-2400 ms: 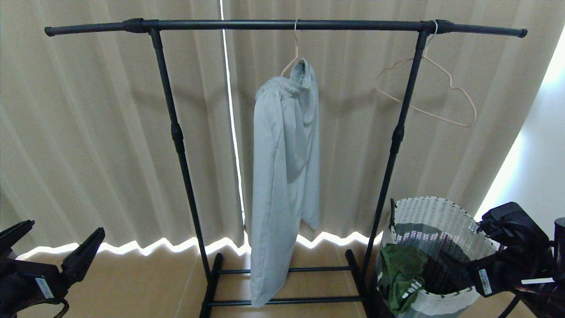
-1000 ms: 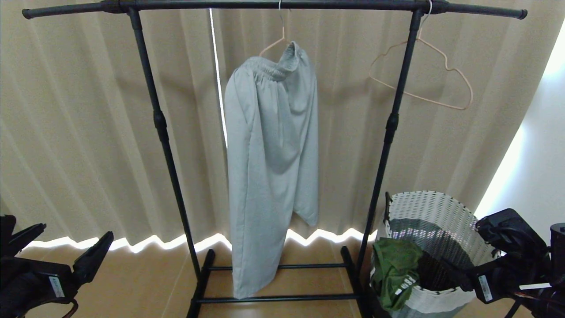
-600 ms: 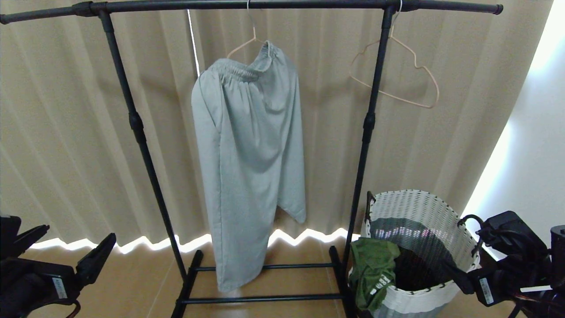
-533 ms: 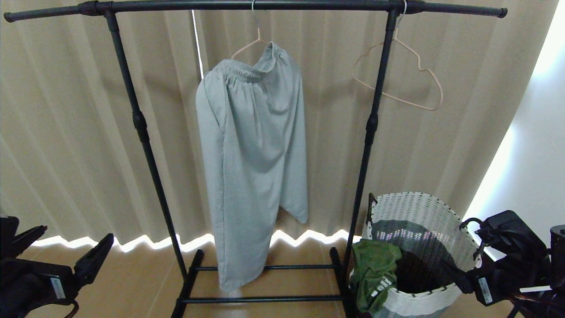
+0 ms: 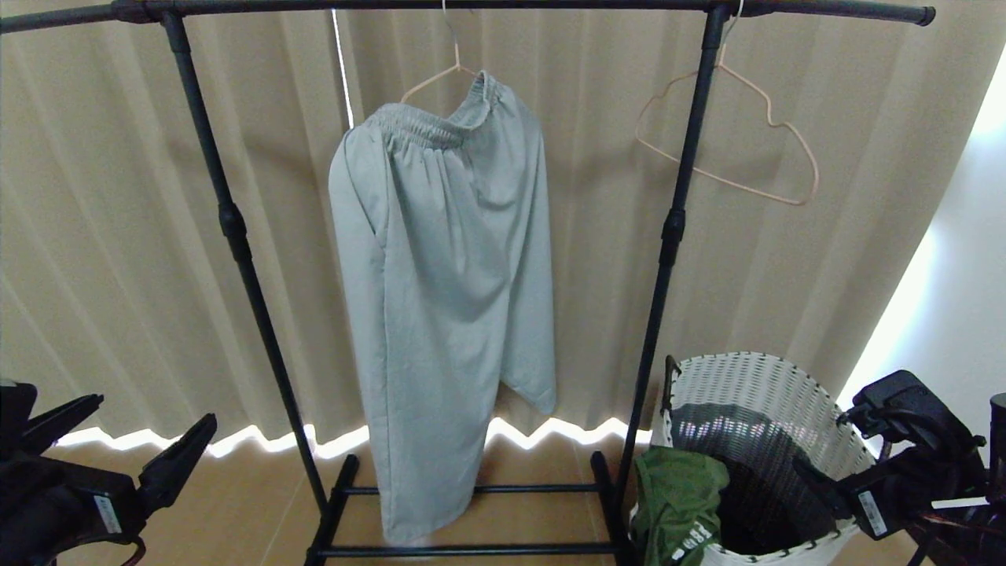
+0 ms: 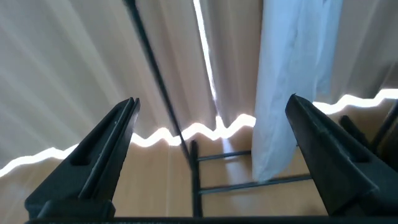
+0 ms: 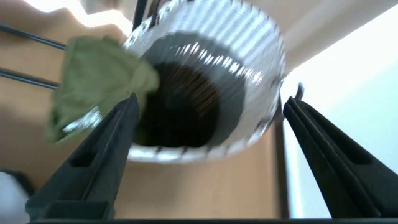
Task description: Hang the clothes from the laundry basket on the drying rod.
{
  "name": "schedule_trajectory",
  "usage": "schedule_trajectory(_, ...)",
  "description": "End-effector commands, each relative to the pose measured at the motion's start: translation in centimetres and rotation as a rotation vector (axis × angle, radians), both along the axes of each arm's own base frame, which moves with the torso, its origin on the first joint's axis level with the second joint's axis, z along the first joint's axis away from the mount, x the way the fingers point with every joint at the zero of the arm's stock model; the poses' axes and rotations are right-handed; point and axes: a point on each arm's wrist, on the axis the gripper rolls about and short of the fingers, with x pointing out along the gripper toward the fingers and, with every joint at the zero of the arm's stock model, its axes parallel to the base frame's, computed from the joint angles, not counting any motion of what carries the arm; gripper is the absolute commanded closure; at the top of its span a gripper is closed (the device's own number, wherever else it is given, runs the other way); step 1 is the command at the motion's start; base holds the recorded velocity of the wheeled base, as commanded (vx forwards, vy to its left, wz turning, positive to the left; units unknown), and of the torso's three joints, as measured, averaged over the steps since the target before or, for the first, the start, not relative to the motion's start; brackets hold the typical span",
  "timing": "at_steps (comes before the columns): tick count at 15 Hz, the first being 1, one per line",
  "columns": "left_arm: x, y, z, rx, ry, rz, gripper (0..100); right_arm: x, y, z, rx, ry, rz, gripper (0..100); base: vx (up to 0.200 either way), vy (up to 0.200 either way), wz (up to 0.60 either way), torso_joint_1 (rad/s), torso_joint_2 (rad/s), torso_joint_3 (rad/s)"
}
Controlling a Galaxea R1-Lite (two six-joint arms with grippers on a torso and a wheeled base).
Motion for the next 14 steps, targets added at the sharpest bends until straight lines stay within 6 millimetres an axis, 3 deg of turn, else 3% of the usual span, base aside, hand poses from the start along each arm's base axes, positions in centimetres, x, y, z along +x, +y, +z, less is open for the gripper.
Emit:
schedule_trajectory(1, -0.4, 0.0, 0.3, -0.003, -0.026, -0.005, 0, 0.1, -0.1, 0.4, -0.043, -0.009, 0.043, 0, 0.200, 0.000, 0.00, 0.007, 0.00, 0.002)
schedule_trajectory(4, -0.6, 0.0, 0.2, 0.001, -0.030, -0.007, 0, 1.7, 1.0, -0.1, -0.096, 0.062, 0.122, 0, 0.200, 0.000, 0.00, 0.004, 0.00, 0.004)
schedule_trajectory(8, -0.9, 0.1, 0.5, -0.001, -0.052, -0.007, 0, 4.6, 3.8, -1.6, -0.115, 0.218, 0.207, 0, 0.000, 0.000, 0.00, 0.000, 0.00, 0.000)
schedule_trajectory(12, -1.1, 0.1, 0.7, -0.003, -0.070, -0.012, 0, 5.8, 9.1, -4.9, -0.065, 0.460, 0.250, 0, 0.000, 0.000, 0.00, 0.000, 0.00, 0.000)
schedule_trajectory(14, -1.2, 0.0, 0.7, -0.006, -0.074, -0.039, 0, 6.3, 10.1, -6.7, -0.078, 0.520, 0.238, 0, 0.000, 0.000, 0.00, 0.000, 0.00, 0.000)
